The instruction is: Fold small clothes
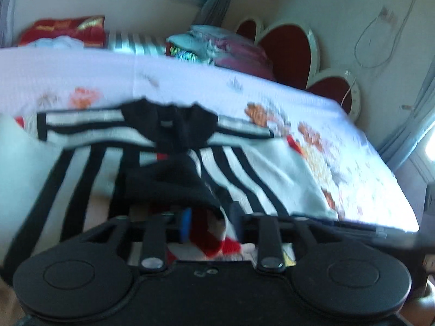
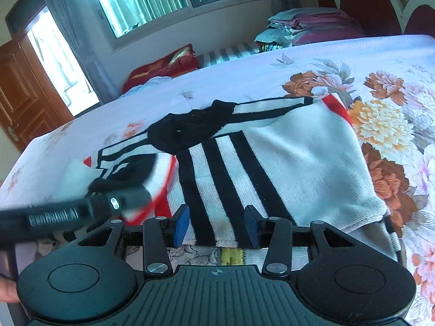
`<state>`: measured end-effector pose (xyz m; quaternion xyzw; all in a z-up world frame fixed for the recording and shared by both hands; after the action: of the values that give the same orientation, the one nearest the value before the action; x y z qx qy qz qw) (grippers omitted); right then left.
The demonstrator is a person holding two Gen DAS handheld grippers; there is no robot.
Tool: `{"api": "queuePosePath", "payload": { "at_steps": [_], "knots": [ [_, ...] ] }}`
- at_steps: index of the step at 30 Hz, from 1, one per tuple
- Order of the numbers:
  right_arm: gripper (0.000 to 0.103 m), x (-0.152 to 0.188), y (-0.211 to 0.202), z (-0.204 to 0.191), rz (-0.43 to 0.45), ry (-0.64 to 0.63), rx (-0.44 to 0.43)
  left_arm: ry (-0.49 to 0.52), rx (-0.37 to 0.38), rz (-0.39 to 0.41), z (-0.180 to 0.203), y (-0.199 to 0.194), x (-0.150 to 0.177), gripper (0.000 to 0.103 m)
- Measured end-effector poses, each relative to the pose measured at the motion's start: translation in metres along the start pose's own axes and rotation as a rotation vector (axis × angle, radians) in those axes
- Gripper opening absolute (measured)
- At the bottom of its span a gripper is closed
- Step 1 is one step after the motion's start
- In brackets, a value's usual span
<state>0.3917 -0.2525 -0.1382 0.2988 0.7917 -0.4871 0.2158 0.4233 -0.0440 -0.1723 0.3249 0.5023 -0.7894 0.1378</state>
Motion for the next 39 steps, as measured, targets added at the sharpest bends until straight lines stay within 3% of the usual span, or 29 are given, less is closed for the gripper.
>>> {"api": "queuePosePath", "payload": {
  "at_steps": [2, 4, 9, 14, 16, 18, 19, 22, 23, 24, 26, 28, 33, 36, 39],
  "knots": [
    [0.047, 0.0, -0.003, 0.0, -0.001, 0.0, -0.027, -0.004, -0.025, 0.033, -0.004, -0.015, 0.007, 0.076],
    [0.078, 0.0, -0.002, -0.005, 0.002, -0.001, -0.064, 0.014, -0.067, 0.092, -0.004, -0.036, 0.01, 0.077],
    [0.079, 0.0, 0.013, -0.037, 0.016, -0.109, -0.1, 0.001, -0.239, 0.165, -0.038, -0.083, 0.018, 0.075],
    [0.079, 0.002, 0.043, -0.064, -0.03, -0.214, -0.088, -0.017, -0.42, 0.149, -0.077, -0.106, 0.045, 0.074],
    [0.072, 0.004, 0.054, -0.073, -0.042, -0.262, -0.077, -0.023, -0.452, 0.121, -0.089, -0.107, 0.057, 0.073],
    [0.045, 0.003, 0.064, -0.076, -0.06, -0.277, -0.069, -0.018, -0.475, 0.103, -0.096, -0.106, 0.064, 0.073],
    [0.04, 0.001, 0.068, -0.074, -0.065, -0.268, -0.064, -0.007, -0.486, 0.102, -0.097, -0.103, 0.067, 0.071],
    [0.013, -0.008, 0.064, -0.064, -0.046, -0.215, -0.069, 0.015, -0.503, 0.122, -0.097, -0.088, 0.066, 0.066],
    [0.008, -0.013, 0.057, -0.059, -0.029, -0.189, -0.075, 0.026, -0.514, 0.129, -0.096, -0.083, 0.064, 0.059],
    [0.007, -0.017, 0.051, -0.053, -0.009, -0.17, -0.074, 0.038, -0.529, 0.135, -0.097, -0.08, 0.064, 0.055],
    [0.006, -0.023, 0.035, -0.04, 0.04, -0.134, -0.058, 0.046, -0.54, 0.156, -0.099, -0.069, 0.064, 0.034],
    [0.006, -0.025, 0.022, -0.023, 0.073, -0.107, -0.011, 0.017, -0.514, 0.16, -0.105, -0.068, 0.063, 0.024],
    [0.006, -0.008, 0.031, 0.017, -0.05, 0.009, 0.004, -0.052, -0.492, 0.16, -0.111, -0.071, 0.068, 0.023],
    [0.008, -0.006, 0.022, 0.026, -0.025, 0.064, -0.025, -0.1, -0.457, 0.144, -0.12, -0.073, 0.067, 0.023],
    [0.018, -0.009, 0.015, 0.031, -0.011, 0.077, -0.017, -0.115, -0.453, 0.139, -0.122, -0.075, 0.067, 0.023]
  ]
}}
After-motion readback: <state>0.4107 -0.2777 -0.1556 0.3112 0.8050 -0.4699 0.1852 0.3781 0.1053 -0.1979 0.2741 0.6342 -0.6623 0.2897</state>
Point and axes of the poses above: each gripper's, at about its wrist camera, not at the fingertips, and y roughly the way its jaws point, z to its right, x to its underside, the point moved 1 cm from there along y, roughly the way its jaws point, and after that the axes turned 7 degrees about -x, right-handed, at the moved point
